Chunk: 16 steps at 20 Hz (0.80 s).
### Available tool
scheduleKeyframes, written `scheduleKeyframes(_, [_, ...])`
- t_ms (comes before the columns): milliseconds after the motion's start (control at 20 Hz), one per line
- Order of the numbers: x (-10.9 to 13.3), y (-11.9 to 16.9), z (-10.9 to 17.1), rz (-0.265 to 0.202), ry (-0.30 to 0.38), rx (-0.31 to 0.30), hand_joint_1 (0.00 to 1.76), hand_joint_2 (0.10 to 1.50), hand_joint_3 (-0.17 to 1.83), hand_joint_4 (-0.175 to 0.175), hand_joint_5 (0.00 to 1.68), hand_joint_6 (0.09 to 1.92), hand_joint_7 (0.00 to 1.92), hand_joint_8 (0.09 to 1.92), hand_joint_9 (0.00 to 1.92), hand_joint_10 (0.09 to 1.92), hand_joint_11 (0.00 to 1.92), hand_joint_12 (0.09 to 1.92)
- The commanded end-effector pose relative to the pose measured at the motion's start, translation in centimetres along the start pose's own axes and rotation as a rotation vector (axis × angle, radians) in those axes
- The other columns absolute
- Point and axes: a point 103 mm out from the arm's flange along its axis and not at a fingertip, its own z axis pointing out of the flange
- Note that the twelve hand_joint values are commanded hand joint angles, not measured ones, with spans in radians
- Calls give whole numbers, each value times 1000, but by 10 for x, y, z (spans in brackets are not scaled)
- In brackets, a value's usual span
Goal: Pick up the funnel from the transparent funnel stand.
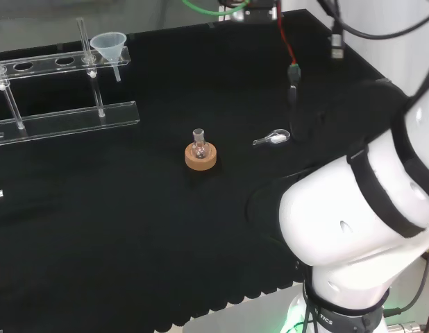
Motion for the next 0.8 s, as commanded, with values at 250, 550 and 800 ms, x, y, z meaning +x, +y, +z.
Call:
scheduleKeyframes(250, [70,83,50,-34,-46,30,199,814,12,95,0,87,0,87,0,87,0,369])
scheduleKeyframes(550, [88,103,75,-77,-76,89,202,813,11,93,0,87,0,87,0,87,0,371])
scheduleKeyframes(800, [92,119,104,-63,-75,136,202,813,11,92,0,87,0,87,0,87,0,374])
